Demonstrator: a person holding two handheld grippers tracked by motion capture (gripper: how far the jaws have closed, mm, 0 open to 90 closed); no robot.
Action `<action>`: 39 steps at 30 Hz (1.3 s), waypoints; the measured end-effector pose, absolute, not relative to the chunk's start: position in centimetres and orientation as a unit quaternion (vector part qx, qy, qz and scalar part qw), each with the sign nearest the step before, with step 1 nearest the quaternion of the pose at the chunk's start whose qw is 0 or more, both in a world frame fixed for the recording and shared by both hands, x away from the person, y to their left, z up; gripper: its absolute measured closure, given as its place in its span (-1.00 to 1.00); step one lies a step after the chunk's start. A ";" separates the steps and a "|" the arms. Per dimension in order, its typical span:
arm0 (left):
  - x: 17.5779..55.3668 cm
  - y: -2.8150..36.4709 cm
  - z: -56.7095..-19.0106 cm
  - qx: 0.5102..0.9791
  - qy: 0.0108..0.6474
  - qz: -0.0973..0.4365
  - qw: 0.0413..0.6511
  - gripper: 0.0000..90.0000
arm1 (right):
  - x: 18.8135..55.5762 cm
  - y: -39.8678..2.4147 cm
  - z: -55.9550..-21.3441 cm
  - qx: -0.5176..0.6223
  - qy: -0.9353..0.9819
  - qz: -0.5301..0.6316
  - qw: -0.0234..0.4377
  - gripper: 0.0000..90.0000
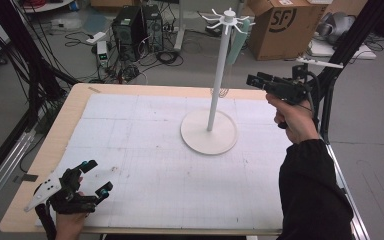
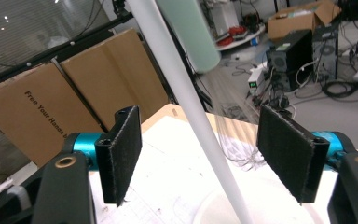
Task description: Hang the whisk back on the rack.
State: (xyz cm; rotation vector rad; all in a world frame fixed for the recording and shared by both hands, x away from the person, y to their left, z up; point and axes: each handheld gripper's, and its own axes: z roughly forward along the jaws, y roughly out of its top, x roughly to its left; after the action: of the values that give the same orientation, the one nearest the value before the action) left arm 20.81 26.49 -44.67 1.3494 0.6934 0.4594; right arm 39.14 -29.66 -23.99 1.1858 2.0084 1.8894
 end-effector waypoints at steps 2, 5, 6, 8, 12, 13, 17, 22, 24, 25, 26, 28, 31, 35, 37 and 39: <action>20.9 26.4 -44.7 0.607 0.310 0.205 0.702 -0.91 | 38.2 -30.0 -24.7 0.391 0.665 0.632 0.080 -0.44; 21.0 26.2 -44.7 0.608 0.310 0.200 0.703 -0.91 | 37.2 -30.1 -25.4 0.382 0.669 0.630 0.098 -0.45; 21.1 26.2 -44.7 0.609 0.308 0.199 0.703 -0.91 | 36.7 -30.0 -25.7 0.377 0.668 0.634 0.101 -0.45; 21.2 25.9 -44.6 0.606 0.307 0.198 0.707 -0.91 | 36.4 -29.9 -26.0 0.371 0.670 0.635 0.103 -0.45; 21.4 25.6 -44.7 0.610 0.302 0.193 0.706 -0.91 | 34.7 -29.3 -27.9 0.361 0.672 0.636 0.114 -0.46; 21.4 25.5 -44.6 0.611 0.302 0.192 0.706 -0.91 | 34.7 -29.3 -27.9 0.361 0.672 0.636 0.114 -0.46; 21.5 25.4 -44.6 0.612 0.296 0.190 0.708 -0.91 | 33.1 -28.7 -29.5 0.354 0.670 0.641 0.124 -0.46; 21.7 25.2 -44.6 0.614 0.293 0.190 0.708 -0.91 | 31.0 -27.9 -30.9 0.343 0.669 0.644 0.140 -0.48; 21.8 25.0 -44.6 0.615 0.292 0.188 0.708 -0.91 | 30.0 -27.5 -31.7 0.339 0.669 0.645 0.144 -0.48; 21.8 25.0 -44.6 0.616 0.292 0.189 0.706 -0.91 | 30.0 -27.5 -31.7 0.339 0.669 0.645 0.144 -0.48; 21.8 25.0 -44.6 0.618 0.290 0.188 0.706 -0.91 | 29.4 -27.2 -32.3 0.340 0.671 0.644 0.139 -0.51; 21.8 24.9 -44.5 0.617 0.290 0.190 0.706 -0.91 | 29.1 -27.1 -32.7 0.340 0.669 0.646 0.137 -0.51; 21.7 25.1 -44.5 0.614 0.293 0.192 0.707 -0.91 | 27.7 -26.6 -34.3 0.343 0.668 0.646 0.136 -0.52; 21.5 25.0 -44.5 0.616 0.292 0.191 0.706 -0.91 | 26.6 -26.1 -35.8 0.339 0.672 0.644 0.135 -0.52; 21.4 24.9 -44.5 0.615 0.290 0.192 0.707 -0.91 | 26.1 -25.9 -36.6 0.339 0.677 0.638 0.139 -0.53; 21.3 24.9 -44.4 0.616 0.291 0.194 0.706 -0.91 | 25.7 -25.6 -37.2 0.338 0.681 0.635 0.139 -0.53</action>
State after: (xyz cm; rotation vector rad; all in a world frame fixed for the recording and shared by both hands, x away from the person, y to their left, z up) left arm 21.35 24.94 -44.44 1.3680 0.6475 0.4314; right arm 25.74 -25.56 -37.18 0.9757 1.9684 1.8338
